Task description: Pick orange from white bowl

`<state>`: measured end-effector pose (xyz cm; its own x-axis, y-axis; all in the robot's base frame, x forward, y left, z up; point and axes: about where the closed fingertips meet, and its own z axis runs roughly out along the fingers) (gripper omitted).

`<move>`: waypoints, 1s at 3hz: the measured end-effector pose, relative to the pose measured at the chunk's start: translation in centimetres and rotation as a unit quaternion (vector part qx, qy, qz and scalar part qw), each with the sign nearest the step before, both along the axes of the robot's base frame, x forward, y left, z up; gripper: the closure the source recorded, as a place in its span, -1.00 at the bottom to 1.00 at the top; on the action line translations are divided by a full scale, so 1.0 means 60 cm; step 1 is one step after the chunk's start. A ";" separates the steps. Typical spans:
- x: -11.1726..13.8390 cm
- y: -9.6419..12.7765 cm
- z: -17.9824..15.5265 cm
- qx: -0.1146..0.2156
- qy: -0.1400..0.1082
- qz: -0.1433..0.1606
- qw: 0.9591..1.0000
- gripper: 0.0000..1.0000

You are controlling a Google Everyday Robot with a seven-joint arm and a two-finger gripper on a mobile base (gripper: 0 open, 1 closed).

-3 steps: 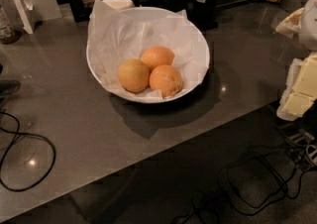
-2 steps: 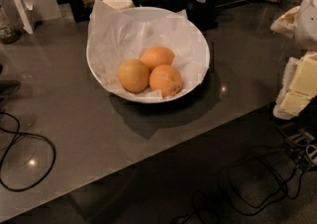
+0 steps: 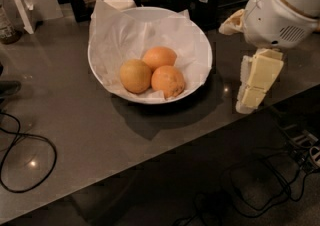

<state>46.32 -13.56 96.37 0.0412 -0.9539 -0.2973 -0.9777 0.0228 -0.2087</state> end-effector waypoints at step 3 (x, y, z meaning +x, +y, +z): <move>0.134 0.092 -0.057 0.024 0.012 0.045 0.999 -1.00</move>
Offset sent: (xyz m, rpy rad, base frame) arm 0.0943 0.0584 -0.0329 0.0437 0.0268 0.1073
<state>54.38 -8.07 92.94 0.1191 -0.9311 -0.3448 -0.9809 -0.0566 -0.1861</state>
